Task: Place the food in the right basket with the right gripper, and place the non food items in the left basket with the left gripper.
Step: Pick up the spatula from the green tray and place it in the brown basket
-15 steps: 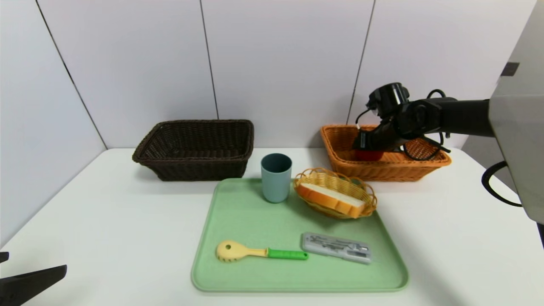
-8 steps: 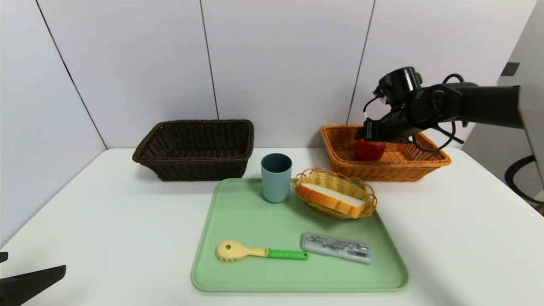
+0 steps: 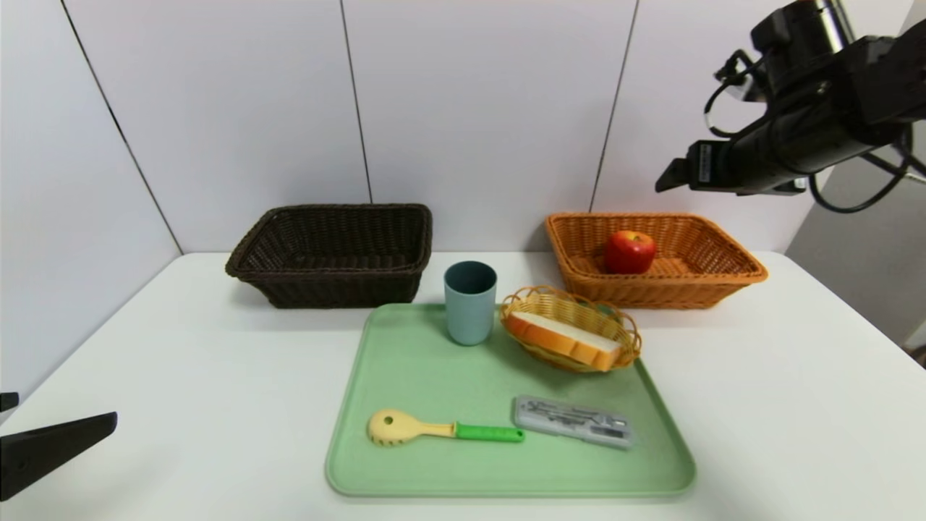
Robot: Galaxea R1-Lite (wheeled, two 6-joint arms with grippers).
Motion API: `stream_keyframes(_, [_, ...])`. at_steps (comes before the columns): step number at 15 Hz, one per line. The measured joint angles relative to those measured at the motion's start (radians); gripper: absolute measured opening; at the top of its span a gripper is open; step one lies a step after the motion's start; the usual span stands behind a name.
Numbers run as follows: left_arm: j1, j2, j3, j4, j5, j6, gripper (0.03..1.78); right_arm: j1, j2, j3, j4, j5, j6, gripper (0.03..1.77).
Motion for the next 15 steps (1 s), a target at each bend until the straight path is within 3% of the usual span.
stream_keyframes(5, [-0.018, 0.083, -0.002, -0.14, -0.175, 0.004, 1.69, 0.057, -0.292, 0.21, 0.119, 0.0, 0.005, 1.69])
stream_keyframes(8, [-0.087, 0.148, -0.007, -0.198, -0.187, 0.015, 1.69, 0.087, -0.447, 0.343, 0.159, 0.01, 0.004, 1.69])
stream_keyframes(10, [-0.139, 0.2, -0.033, -0.21, -0.186, 0.014, 1.69, 0.095, -0.515, 0.394, 0.171, 0.051, 0.014, 1.69])
stream_keyframes(15, [-0.27, 0.402, -0.184, -0.213, -0.183, 0.018, 1.69, 0.114, -0.577, 0.441, 0.175, 0.079, 0.03, 1.69])
